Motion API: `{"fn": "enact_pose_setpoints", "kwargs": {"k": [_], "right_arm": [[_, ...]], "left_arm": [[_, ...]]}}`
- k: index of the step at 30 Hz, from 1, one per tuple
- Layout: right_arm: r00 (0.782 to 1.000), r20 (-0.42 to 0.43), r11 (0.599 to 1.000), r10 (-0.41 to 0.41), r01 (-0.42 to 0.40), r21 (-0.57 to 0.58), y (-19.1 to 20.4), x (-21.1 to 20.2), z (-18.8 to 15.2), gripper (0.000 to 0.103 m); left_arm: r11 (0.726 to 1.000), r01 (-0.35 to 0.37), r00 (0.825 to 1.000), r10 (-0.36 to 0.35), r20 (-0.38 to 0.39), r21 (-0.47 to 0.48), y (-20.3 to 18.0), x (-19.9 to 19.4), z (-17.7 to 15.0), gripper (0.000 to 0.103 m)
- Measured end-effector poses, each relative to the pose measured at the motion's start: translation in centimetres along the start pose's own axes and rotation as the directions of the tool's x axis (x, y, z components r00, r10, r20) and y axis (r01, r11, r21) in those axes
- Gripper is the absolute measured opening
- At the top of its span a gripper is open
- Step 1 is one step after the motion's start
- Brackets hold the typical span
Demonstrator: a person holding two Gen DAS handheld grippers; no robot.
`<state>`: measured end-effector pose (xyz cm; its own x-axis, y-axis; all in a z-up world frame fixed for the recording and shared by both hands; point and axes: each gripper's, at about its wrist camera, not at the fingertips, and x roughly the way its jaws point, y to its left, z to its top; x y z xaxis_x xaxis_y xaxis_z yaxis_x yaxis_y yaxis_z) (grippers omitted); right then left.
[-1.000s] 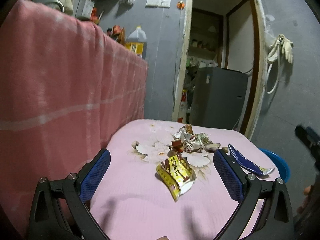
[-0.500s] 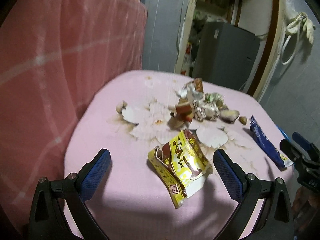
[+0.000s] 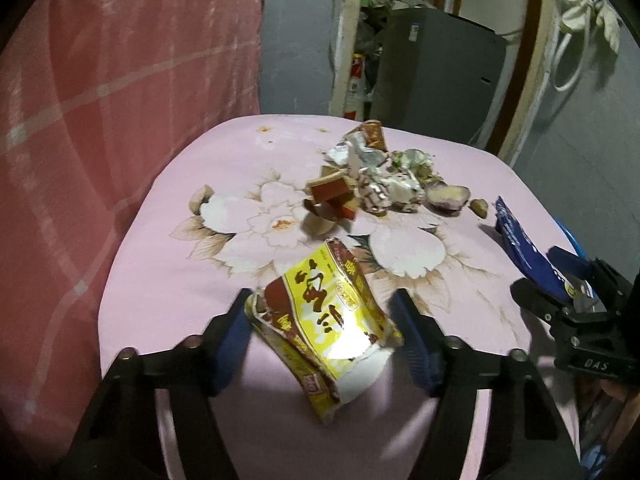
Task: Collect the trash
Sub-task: 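Grasp the yellow wrapper with the left tool while the right tool grasps the blue packet, then carry both wrappers over the blue basin and open both tools to drop them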
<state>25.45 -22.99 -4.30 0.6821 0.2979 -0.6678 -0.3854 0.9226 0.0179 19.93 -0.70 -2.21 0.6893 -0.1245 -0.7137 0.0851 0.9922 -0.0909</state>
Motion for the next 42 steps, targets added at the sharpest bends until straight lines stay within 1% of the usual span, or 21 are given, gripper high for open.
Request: {"fn": "enact_pose_setpoints", "kwargs": {"k": [3,4,5,6,8,11,13,16,19,21,22,24,25,26,28,29,31,33,36,39,42], "right_arm": [[1.000,0.010,1.000,0.012,-0.012,-0.004,0.2,-0.2,0.0,0.083],[1.000,0.014,1.000,0.015,-0.015,-0.006,0.2,-0.4,-0.1,0.076],[1.000,0.017,1.000,0.017,-0.017,-0.007,0.3,-0.4,-0.2,0.070],[1.000,0.021,1.000,0.017,-0.017,-0.007,0.3,-0.5,-0.2,0.067],[0.999,0.030,1.000,0.018,-0.018,0.001,0.2,-0.7,-0.4,0.050],[0.999,0.049,1.000,0.024,-0.025,0.017,-0.1,-1.0,-0.7,0.043],[0.997,0.071,0.999,0.032,-0.034,0.032,-0.4,-1.5,-0.8,0.043],[0.984,0.171,0.997,0.041,-0.053,0.061,-1.3,-3.5,-0.8,0.043],[0.952,0.307,0.997,-0.001,-0.022,0.070,-2.0,-6.6,-0.3,0.043],[0.917,0.396,0.997,-0.048,0.022,0.072,-2.5,-8.8,0.1,0.043],[0.894,0.441,0.996,-0.078,0.048,0.079,-2.9,-9.9,0.4,0.043],[0.853,0.506,0.991,-0.130,0.090,0.103,-3.9,-11.7,1.1,0.043],[0.834,0.529,0.987,-0.157,0.110,0.119,-4.6,-12.5,1.6,0.043],[0.819,0.545,0.983,-0.180,0.126,0.136,-5.5,-13.2,2.0,0.043],[0.794,0.568,0.975,-0.216,0.141,0.174,-7.0,-14.1,2.6,0.043],[0.782,0.576,0.968,-0.239,0.145,0.204,-8.3,-14.5,2.8,0.043],[0.768,0.570,0.952,-0.291,0.170,0.256,-10.5,-15.1,2.7,0.043],[0.771,0.545,0.934,-0.329,0.181,0.309,-12.7,-14.7,2.4,0.043],[0.783,0.502,0.906,-0.367,0.179,0.384,-16.1,-14.4,0.8,0.043],[0.800,0.453,0.881,-0.393,0.186,0.436,-18.8,-13.7,-0.8,0.043],[0.825,0.405,0.864,-0.393,0.181,0.469,-20.6,-12.8,-2.1,0.043]], "left_arm": [[1.000,0.018,1.000,-0.019,0.007,0.011,-0.4,-0.2,-0.2,0.060],[1.000,0.024,1.000,-0.024,0.009,0.012,-0.5,-0.2,-0.1,0.060],[0.999,0.036,0.999,-0.036,0.012,0.013,-0.5,-0.3,-0.2,0.060],[0.998,0.058,0.998,-0.058,0.021,0.012,-0.7,-0.6,-0.3,0.060],[0.996,0.083,0.996,-0.084,0.035,0.015,-1.0,-1.0,-0.4,0.060],[0.990,0.134,0.988,-0.136,0.068,0.036,-2.4,-1.6,-0.5,0.060],[0.987,0.153,0.983,-0.157,0.092,0.049,-3.1,-1.9,-0.2,0.060],[0.978,0.198,0.967,-0.205,0.152,0.057,-4.4,-2.8,0.2,0.060],[0.971,0.229,0.948,-0.239,0.209,0.069,-5.8,-3.4,1.1,0.060],[0.963,0.252,0.925,-0.268,0.271,0.095,-7.5,-3.8,2.3,0.060],[0.960,0.258,0.916,-0.278,0.288,0.104,-8.0,-4.1,2.6,0.060],[0.950,0.282,0.888,-0.311,0.338,0.133,-9.7,-4.5,3.7,0.060],[0.945,0.293,0.876,-0.326,0.356,0.146,-10.5,-4.6,4.2,0.060],[0.936,0.310,0.856,-0.350,0.379,0.165,-11.8,-4.7,5.0,0.060],[0.922,0.337,0.830,-0.387,0.402,0.191,-13.7,-4.6,6.1,0.061],[0.913,0.355,0.819,-0.408,0.404,0.203,-14.8,-4.3,6.7,0.061],[0.896,0.388,0.805,-0.444,0.394,0.216,-16.4,-3.4,7.8,0.061],[0.874,0.428,0.799,-0.485,0.355,0.230,-18.6,-1.8,8.8,0.061],[0.844,0.475,0.805,-0.531,0.265,0.248,-22.0,0.9,10.3,0.061],[0.829,0.503,0.818,-0.548,0.175,0.244,-24.5,3.5,11.3,0.062],[0.826,0.513,0.836,-0.542,0.082,0.232,-26.9,6.5,12.0,0.062]]}}
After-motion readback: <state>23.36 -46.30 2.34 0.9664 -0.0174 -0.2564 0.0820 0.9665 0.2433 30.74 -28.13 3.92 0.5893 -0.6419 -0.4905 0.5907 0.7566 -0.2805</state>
